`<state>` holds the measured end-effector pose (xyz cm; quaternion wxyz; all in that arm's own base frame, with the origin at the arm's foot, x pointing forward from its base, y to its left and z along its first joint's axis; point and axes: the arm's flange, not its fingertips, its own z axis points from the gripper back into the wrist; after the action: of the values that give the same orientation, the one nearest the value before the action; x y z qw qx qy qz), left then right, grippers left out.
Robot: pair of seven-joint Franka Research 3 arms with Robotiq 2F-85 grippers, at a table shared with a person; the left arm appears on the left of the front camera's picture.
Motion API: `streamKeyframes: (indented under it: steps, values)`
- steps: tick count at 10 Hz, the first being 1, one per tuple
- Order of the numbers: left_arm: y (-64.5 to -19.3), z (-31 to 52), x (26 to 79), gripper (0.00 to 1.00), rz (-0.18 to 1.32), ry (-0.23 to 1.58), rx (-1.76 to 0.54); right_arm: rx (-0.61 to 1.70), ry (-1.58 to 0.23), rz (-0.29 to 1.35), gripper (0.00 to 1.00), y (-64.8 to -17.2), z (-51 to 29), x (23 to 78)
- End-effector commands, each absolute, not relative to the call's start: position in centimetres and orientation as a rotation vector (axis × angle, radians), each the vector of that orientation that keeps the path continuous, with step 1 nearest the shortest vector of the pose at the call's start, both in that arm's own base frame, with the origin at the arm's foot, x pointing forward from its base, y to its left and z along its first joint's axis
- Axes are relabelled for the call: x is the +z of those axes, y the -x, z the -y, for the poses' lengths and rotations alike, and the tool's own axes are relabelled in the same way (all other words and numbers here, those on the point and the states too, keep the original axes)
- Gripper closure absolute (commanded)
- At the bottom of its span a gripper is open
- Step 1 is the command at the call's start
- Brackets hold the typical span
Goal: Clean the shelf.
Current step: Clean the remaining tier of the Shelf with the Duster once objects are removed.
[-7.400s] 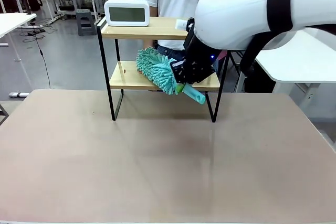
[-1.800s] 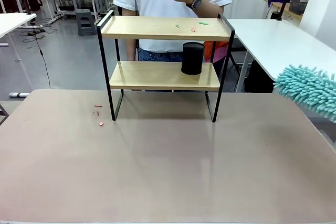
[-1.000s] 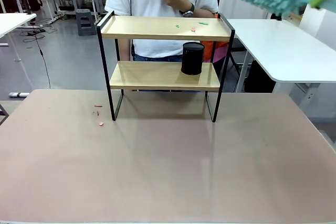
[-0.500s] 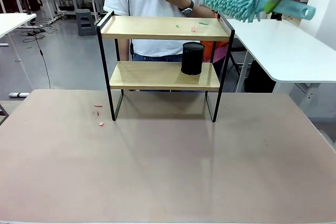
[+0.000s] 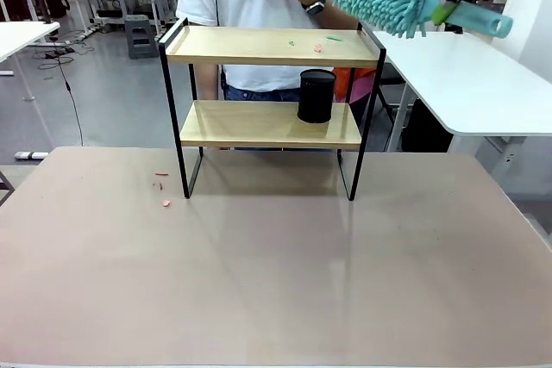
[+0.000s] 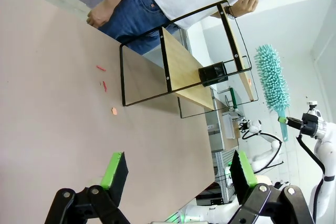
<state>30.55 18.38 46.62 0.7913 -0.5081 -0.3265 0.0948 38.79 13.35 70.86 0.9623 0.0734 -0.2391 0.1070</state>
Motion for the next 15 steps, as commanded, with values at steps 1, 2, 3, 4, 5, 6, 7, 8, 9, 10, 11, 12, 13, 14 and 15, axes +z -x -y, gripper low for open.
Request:
streamKeyframes:
  steps: [1,2,3,4,5,6,7,8,9,10,11,12,13,14,15]
  values:
    - [-30.4,-18.0,46.4,0.00,0.730,1.106,0.191,0.182,-0.111,0.480,0.88,-40.7,-15.0,70.1]
    - [-30.4,-18.0,46.4,0.00,0.730,1.106,0.191,0.171,-0.100,0.456,0.88,-41.5,-15.4,69.3]
    - [-30.4,-18.0,46.4,0.00,0.730,1.106,0.191,0.178,-0.105,0.433,0.88,-41.9,-15.9,68.6]
    - [-30.4,-18.0,46.4,0.00,0.730,1.106,0.191,0.186,-0.114,0.429,0.88,-42.1,-16.3,68.5]
    - [-30.4,-18.0,46.4,0.00,0.730,1.106,0.191,0.197,-0.117,0.406,0.88,-42.2,-16.7,68.3]
    - [-30.4,-18.0,46.4,0.00,0.730,1.106,0.191,0.241,-0.138,0.365,0.88,-42.2,-17.3,67.9]
    - [-30.4,-18.0,46.4,0.00,0.730,1.106,0.191,0.306,-0.194,0.322,0.88,-42.1,-17.8,67.6]
    - [-30.4,-18.0,46.4,0.00,0.730,1.106,0.191,0.350,-0.256,0.299,0.88,-42.2,-17.6,67.6]
    - [-30.4,-18.0,46.4,0.00,0.730,1.106,0.191,0.412,-0.313,0.269,0.88,-41.9,-17.3,67.7]
    - [-30.4,-18.0,46.4,0.00,0.730,1.106,0.191,0.513,-0.346,0.209,0.88,-41.5,-17.2,67.7]
    - [-30.4,-18.0,46.4,0.00,0.730,1.106,0.191,0.679,-0.370,0.128,0.88,-40.8,-17.1,67.6]
    - [-30.4,-18.0,46.4,0.00,0.730,1.106,0.191,0.820,-0.379,0.068,0.88,-40.3,-16.7,67.5]
    - [-30.4,-18.0,46.4,0.00,0.730,1.106,0.191,0.979,-0.431,0.004,0.88,-39.6,-15.9,67.7]
    - [-30.4,-18.0,46.4,0.00,0.730,1.106,0.191,1.049,-0.512,0.011,0.88,-39.2,-15.0,68.1]
    - [-30.4,-18.0,46.4,0.00,0.730,1.106,0.191,1.047,-0.565,0.026,0.88,-39.2,-14.4,68.3]
